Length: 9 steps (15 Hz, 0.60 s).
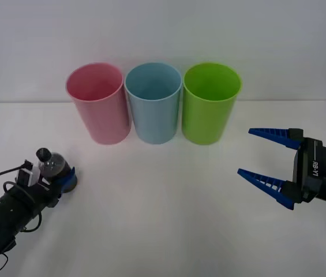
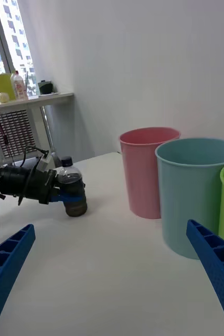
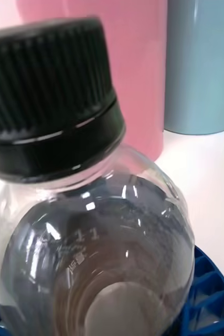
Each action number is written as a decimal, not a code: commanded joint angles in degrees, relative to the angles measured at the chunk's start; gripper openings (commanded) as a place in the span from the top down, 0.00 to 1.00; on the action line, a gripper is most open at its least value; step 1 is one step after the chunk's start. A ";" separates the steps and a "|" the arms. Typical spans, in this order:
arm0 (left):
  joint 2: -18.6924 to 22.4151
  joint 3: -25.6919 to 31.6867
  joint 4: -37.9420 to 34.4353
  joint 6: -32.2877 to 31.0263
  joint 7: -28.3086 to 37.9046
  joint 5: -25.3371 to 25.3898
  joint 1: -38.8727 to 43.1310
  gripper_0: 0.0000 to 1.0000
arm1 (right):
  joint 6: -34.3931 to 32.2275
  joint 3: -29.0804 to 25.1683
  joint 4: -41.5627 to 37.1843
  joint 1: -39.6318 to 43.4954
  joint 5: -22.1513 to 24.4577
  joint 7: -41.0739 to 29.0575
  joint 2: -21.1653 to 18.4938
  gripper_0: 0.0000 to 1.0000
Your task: Grasp the object on the table and drop it into the matching bin: aluminum can to the light blue bin, PET bottle to the pink bin.
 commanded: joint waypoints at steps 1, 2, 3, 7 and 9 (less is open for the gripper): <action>0.01 0.09 0.00 -1.19 0.34 0.15 0.16 1.00 | 0.00 0.00 0.00 0.00 0.00 0.00 0.00 0.00; 0.01 0.09 0.00 -1.63 0.34 0.15 0.16 1.00 | 0.00 0.00 0.00 0.00 0.00 0.00 0.00 0.00; 0.01 0.00 -0.36 -2.16 0.52 -0.03 0.34 1.00 | 0.00 0.00 0.00 0.00 0.00 0.00 0.00 0.00; 0.89 -0.61 -10.37 -0.93 2.71 -1.87 4.47 1.00 | 0.00 0.00 0.00 0.00 0.00 0.00 0.00 0.00; 3.44 -3.42 -15.91 2.67 7.55 -1.17 6.14 1.00 | 0.00 0.00 0.00 0.00 0.00 0.00 0.00 0.00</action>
